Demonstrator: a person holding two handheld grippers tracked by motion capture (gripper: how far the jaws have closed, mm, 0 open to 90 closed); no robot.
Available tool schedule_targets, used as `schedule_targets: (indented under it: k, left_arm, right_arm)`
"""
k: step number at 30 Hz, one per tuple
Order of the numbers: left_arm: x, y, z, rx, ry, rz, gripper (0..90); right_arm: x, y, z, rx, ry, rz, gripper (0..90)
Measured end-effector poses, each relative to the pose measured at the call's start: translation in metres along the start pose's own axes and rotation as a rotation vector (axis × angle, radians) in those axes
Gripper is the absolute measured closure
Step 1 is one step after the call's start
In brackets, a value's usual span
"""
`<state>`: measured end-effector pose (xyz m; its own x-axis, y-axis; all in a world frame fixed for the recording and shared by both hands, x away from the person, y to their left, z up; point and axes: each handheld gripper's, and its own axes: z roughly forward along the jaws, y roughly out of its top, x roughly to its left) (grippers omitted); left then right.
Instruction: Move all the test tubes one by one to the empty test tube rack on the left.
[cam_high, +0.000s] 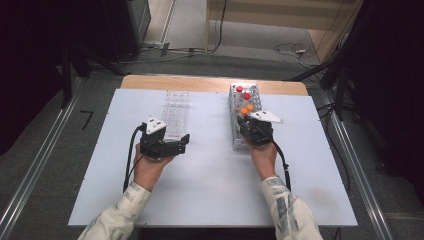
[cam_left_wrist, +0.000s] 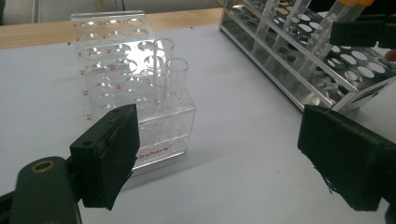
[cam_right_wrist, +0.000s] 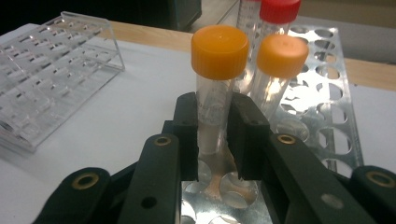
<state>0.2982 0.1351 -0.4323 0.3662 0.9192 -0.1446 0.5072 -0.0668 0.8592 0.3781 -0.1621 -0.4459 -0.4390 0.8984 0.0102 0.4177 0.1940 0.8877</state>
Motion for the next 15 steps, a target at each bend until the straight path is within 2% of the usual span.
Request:
schedule_targets:
  k: [8,15]
  left_arm:
    - [0.0,0.001,-0.003,-0.003,0.0,0.009,13.9]
    - [0.0,0.002,-0.004,-0.006,0.011,0.018,14.3]
  right_arm:
    - [0.002,0.017,-0.016,-0.039,-0.001,-0.017,71.6]
    - [0.003,0.032,-0.031,-0.073,0.019,-0.018,71.6]
